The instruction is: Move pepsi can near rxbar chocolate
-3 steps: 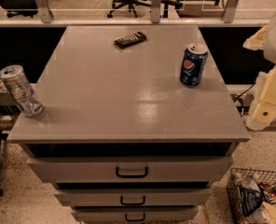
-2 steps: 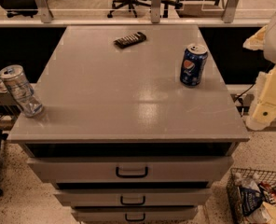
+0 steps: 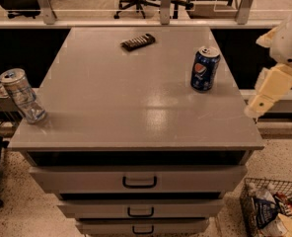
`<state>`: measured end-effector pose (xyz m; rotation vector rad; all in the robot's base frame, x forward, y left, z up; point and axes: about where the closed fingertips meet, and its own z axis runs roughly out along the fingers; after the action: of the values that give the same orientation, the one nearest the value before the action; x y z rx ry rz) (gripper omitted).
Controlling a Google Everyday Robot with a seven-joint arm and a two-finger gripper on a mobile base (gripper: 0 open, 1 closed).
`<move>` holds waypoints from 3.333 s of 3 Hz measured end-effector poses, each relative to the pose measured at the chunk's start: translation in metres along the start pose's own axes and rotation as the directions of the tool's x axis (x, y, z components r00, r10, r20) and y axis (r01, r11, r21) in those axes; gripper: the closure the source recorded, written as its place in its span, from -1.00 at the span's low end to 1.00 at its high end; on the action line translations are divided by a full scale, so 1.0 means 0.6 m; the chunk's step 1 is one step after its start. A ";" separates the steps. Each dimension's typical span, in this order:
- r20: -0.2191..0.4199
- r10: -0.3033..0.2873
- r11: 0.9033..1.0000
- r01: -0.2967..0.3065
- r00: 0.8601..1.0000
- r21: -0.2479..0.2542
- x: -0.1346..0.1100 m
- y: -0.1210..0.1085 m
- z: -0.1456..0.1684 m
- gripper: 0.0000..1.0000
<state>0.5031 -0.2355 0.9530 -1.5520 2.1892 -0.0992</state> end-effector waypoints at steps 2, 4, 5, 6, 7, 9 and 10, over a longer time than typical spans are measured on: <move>0.206 0.088 0.994 -0.100 0.975 0.051 -0.009 -0.079 0.103 -1.00; 0.473 0.131 0.988 -0.153 0.871 0.008 -0.060 -0.121 0.189 -1.00; 0.570 0.163 0.983 -0.183 0.805 -0.023 -0.077 -0.138 0.222 -1.00; 0.627 0.205 0.974 -0.220 0.751 -0.054 -0.091 -0.150 0.240 -0.67; 0.666 0.250 0.962 -0.258 0.703 -0.089 -0.099 -0.156 0.243 -0.20; 0.710 0.219 0.962 -0.269 0.669 -0.043 -0.098 -0.187 0.195 0.72; 0.711 0.218 0.963 -0.266 0.669 -0.045 -0.102 -0.186 0.197 1.00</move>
Offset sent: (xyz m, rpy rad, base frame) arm 0.1067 0.0041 -0.0578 0.3628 -0.1828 -0.0508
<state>0.6645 -0.1968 0.9013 -0.9905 1.6951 0.4507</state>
